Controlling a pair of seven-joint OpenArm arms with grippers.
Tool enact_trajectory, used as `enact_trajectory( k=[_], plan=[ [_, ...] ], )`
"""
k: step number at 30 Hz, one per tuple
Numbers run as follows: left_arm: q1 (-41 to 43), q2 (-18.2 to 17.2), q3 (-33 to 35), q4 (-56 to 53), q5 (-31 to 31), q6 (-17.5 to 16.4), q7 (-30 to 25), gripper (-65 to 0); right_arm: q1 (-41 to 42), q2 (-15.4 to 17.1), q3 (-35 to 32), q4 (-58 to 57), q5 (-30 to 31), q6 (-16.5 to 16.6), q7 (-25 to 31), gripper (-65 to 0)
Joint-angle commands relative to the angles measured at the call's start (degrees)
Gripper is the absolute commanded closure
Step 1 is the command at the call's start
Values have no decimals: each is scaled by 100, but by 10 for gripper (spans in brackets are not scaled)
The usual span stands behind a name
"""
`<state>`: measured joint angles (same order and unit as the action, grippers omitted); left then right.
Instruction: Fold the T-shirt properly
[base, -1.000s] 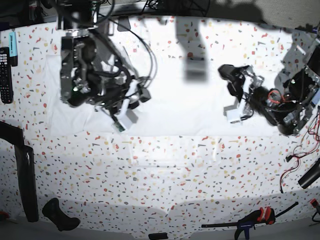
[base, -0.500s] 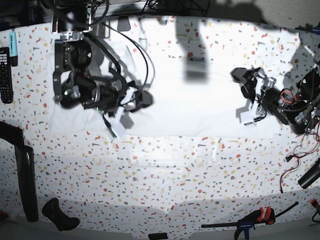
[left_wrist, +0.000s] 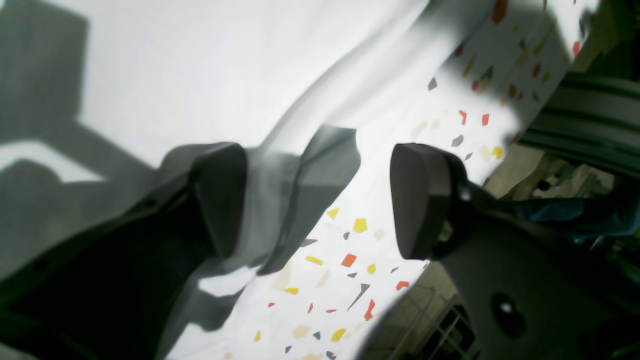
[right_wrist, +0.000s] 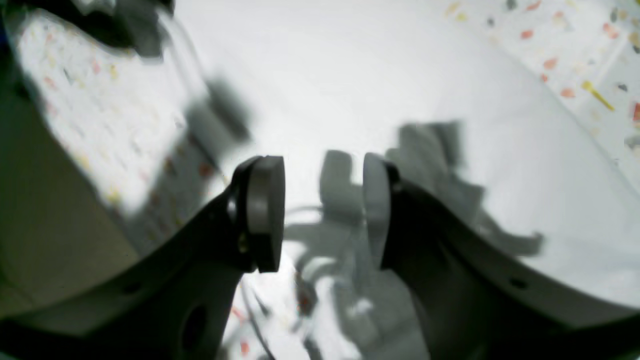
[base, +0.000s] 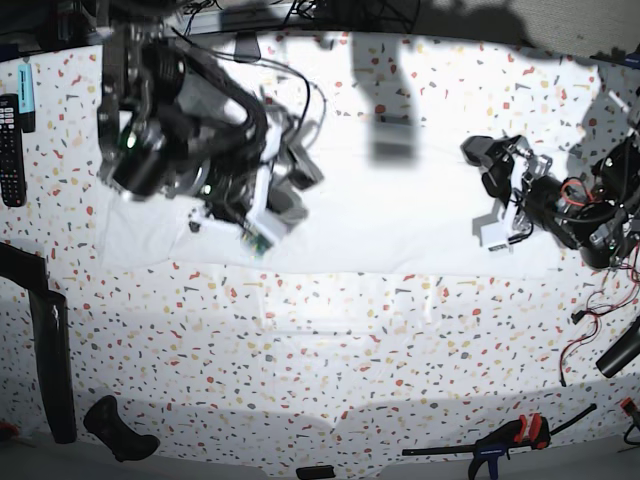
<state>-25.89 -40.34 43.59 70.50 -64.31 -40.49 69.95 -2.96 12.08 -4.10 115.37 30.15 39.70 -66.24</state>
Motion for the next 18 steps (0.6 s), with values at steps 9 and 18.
enact_trajectory(
  k=[9, 18],
  plan=[
    [-109, -94, -37, 15, 190, 49, -7, -436, -1471, 859, -210, 1340, -503, 30, 76, -257],
    [-109, -59, -37, 15, 192, 49, -105, -436, -2721, 1589, -210, 1963, -2284, 30, 826, -256]
  ],
)
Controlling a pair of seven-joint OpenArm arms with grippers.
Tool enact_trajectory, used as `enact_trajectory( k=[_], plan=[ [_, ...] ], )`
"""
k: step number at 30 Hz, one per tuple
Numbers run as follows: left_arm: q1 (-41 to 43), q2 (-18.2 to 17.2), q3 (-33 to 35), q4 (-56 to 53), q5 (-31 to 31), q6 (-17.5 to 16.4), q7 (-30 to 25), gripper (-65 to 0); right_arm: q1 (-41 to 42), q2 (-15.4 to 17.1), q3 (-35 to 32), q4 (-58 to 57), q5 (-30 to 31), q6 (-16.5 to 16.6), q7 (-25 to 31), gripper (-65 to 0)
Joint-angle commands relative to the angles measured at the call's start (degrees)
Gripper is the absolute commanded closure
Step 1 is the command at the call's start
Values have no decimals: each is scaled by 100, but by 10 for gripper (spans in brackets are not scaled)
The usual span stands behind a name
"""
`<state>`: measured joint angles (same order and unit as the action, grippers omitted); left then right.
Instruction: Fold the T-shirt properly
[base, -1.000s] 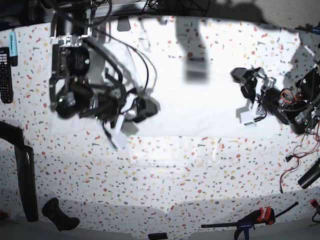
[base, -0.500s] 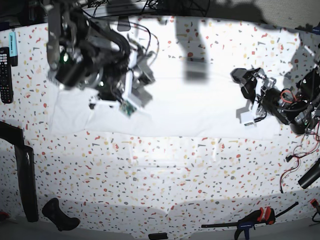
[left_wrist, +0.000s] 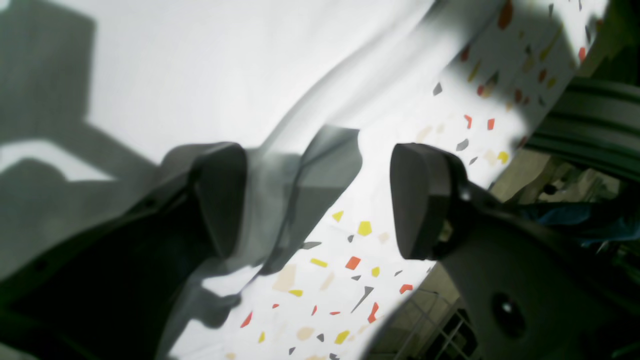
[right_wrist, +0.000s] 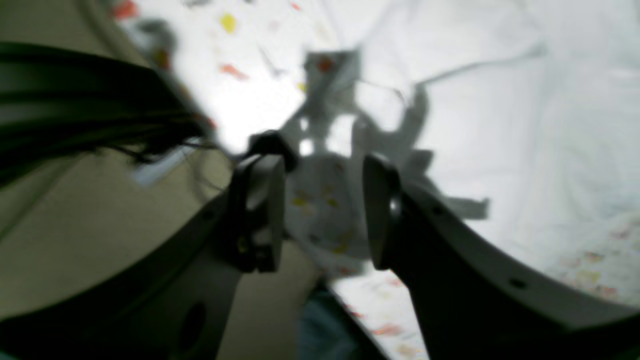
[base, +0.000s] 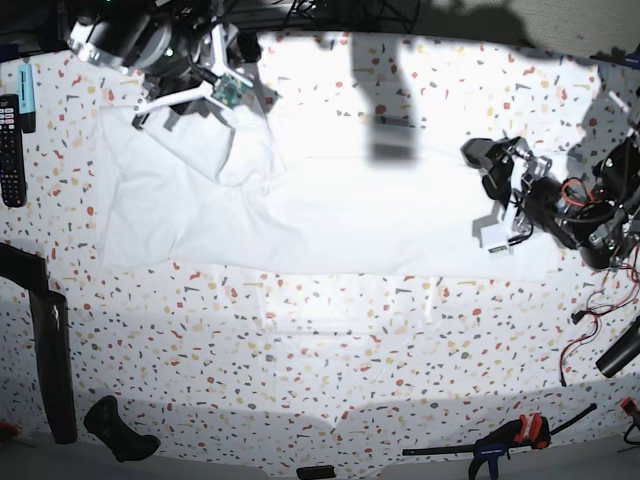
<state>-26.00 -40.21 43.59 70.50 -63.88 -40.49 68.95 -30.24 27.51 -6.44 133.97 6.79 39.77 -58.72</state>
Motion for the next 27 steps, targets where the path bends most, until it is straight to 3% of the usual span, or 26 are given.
enact_trajectory(
  k=[1, 5, 8, 15, 19, 24, 27],
  plan=[
    [-98, -59, -37, 15, 149, 49, -4, -436, -11, 61, 24, 103, -229, 23, 251, -256],
    [-96, 9, -37, 15, 146, 49, -2, -436, -7, 57, 24, 87, -625, -109, 914, -256],
    [-96, 85, -37, 15, 146, 49, -4, -436, -4, 57, -9, -85, -855, -280, 1237, -199],
    [-63, 164, -37, 15, 133, 49, -2, -436, 170, 59, -7, -688, -1578, -1073, 1287, -188],
    [-68, 164, -37, 15, 136, 49, -2, -436, 264, 59, -39, -824, -1235, -1071, 1292, -188],
    [-66, 164, -37, 15, 138, 49, -2, -436, 260, 57, -162, -822, -1235, -1073, 1274, -189],
    [-66, 164, -37, 15, 142, 49, -2, -436, 260, 59, -402, -822, -1217, -1073, 868, -189]
  ],
)
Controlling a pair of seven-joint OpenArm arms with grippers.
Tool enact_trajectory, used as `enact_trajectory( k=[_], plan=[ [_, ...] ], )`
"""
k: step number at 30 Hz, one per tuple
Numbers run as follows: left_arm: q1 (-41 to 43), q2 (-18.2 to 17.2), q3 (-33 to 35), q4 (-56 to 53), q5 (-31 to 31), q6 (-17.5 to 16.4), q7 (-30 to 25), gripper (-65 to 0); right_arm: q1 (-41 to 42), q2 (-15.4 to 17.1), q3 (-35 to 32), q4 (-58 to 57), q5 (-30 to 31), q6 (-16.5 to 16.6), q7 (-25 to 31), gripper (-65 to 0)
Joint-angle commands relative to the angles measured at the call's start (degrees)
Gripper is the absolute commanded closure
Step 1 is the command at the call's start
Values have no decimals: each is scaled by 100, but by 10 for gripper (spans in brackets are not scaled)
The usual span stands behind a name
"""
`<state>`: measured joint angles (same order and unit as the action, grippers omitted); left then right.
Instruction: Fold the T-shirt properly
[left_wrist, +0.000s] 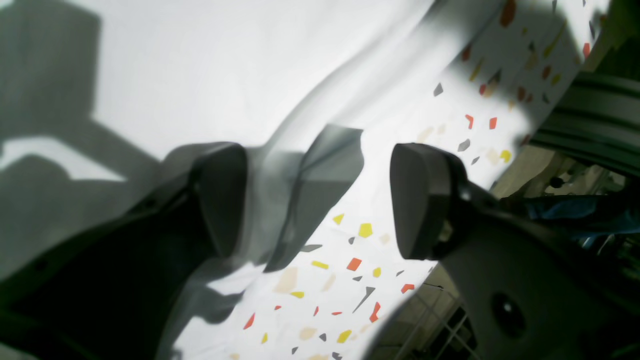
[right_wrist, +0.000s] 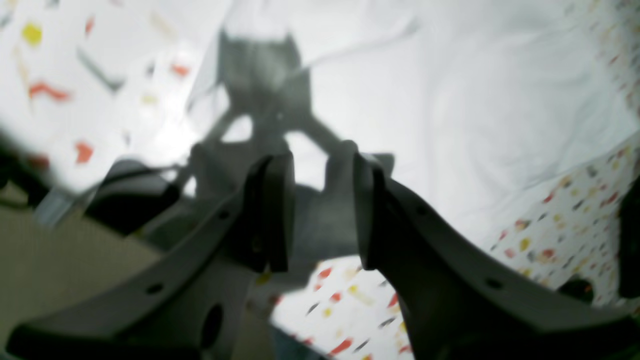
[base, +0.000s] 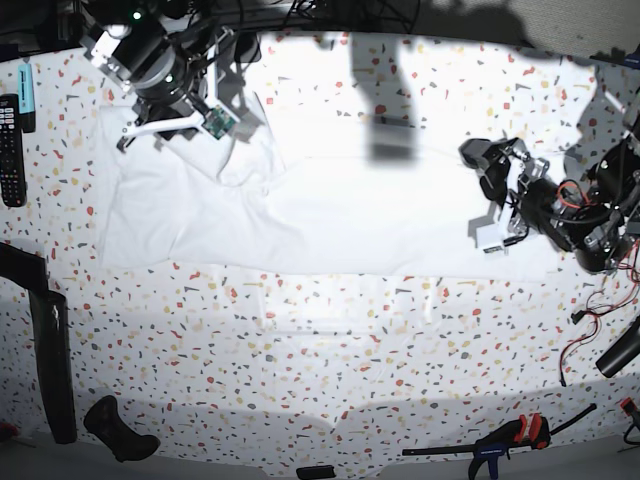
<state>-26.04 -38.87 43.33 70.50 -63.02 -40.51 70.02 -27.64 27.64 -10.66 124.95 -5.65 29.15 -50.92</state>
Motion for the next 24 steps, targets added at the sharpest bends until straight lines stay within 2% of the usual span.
enact_trajectory(
  k=[1, 4, 8, 11, 17, 19, 22, 24],
  plan=[
    [-61, 31, -11, 15, 59, 51, -107, -436, 0, 46, -68, 81, 24, -11, 39, -189],
    [-61, 31, -11, 15, 61, 51, -109, -436, 0, 46, -286, 81, -39, -76, 111, -189],
    [-61, 31, -11, 15, 61, 51, -109, -436, 0, 46, -433, 81, -575, -610, 205, -189],
    [-61, 31, -11, 15, 61, 51, -109, -436, 2, 46, -433, 81, -815, -776, 205, -188],
    [-61, 31, -11, 15, 59, 51, -109, -436, 2, 46, -433, 81, -769, -837, 372, -186],
    [-61, 31, -11, 15, 59, 51, -109, -436, 2, 44, -433, 81, -769, -837, 402, -141],
    [-61, 31, -11, 15, 59, 51, -109, -436, 22, 44, -433, 81, -769, -837, 468, -23],
    [-61, 31, -11, 15, 59, 51, -109, -436, 83, 46, -433, 81, -767, -837, 487, 0]
  ],
)
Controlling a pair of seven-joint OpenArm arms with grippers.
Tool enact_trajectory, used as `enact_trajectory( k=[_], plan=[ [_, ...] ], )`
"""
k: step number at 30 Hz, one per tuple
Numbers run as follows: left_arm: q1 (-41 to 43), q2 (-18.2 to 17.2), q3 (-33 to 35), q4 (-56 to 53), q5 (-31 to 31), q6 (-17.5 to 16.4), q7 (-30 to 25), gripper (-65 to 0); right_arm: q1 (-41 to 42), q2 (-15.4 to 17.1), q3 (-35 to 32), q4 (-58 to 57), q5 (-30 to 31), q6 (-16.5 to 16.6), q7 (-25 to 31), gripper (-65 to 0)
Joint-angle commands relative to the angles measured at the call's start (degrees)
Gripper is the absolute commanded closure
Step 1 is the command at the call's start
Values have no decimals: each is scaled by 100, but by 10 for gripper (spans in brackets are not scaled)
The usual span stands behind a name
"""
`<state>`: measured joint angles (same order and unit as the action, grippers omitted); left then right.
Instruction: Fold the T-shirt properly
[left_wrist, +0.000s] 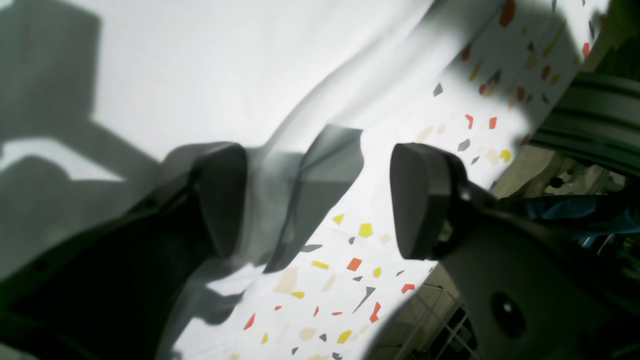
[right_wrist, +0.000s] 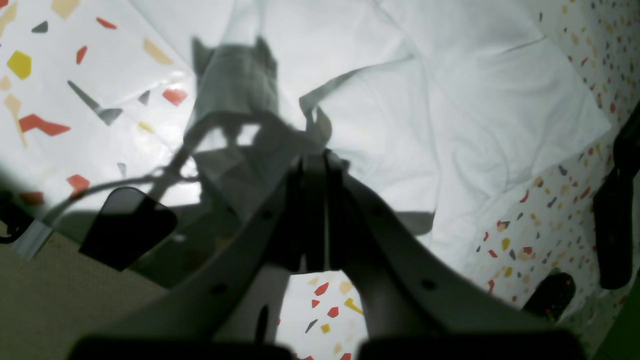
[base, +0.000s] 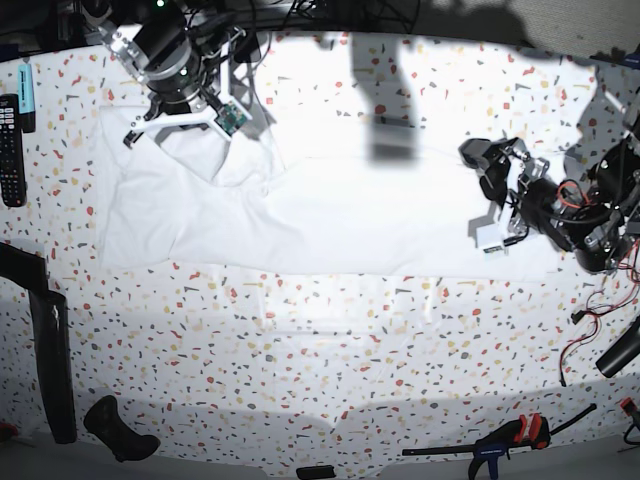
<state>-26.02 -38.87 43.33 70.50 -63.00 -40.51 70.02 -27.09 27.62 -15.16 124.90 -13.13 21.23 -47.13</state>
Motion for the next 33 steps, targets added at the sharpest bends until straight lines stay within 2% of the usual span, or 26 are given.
enact_trajectory(
  k=[1, 13, 15, 16, 17, 20, 21, 23, 25, 27, 28, 30, 33],
  plan=[
    [-63, 31, -11, 15, 55, 51, -109, -436, 74, 48, 17, 85, -22, -46, 109, 0],
    [-63, 31, -11, 15, 46, 51, -109, -436, 728, 48, 17, 70, -15, -31, 94, 0],
    [-63, 28, -11, 15, 46, 51, -109, -436, 772, 48, 17, 59, 144, -22, 83, 0],
    [-63, 31, -11, 15, 46, 51, -109, -436, 758, 48, 17, 59, 426, 4, 57, 0],
    [-63, 31, -11, 15, 46, 51, -109, -436, 715, 48, 17, 59, 778, 168, 0, 0],
    [-63, 31, -11, 15, 52, 51, -109, -436, 533, 46, 11, 101, 1687, 1255, -356, 0],
    [-63, 28, -11, 15, 55, 51, -109, -436, 448, 46, 11, 160, 1805, 1526, -496, 0],
    [-66, 31, -11, 15, 57, 51, -109, -436, 267, 50, 11, 348, 1777, 1773, -831, 0],
    [-63, 28, -11, 15, 57, 51, -111, -436, 92, 133, 13, 540, 1781, 1777, -1071, -99],
    [-63, 31, -11, 15, 57, 51, -111, -436, -122, 275, 13, 667, 1784, 1779, -1073, -200],
    [-66, 31, -11, 15, 57, 51, -111, -436, -227, 350, 13, 695, 1764, 1779, -1062, -229],
    [-63, 31, -11, 15, 55, 51, -114, -436, -413, 507, 13, 697, 1517, 1781, -927, -240],
    [-66, 31, -11, 15, 52, 51, -114, -436, -542, 748, 13, 643, 798, 1779, -442, -240]
  ],
)
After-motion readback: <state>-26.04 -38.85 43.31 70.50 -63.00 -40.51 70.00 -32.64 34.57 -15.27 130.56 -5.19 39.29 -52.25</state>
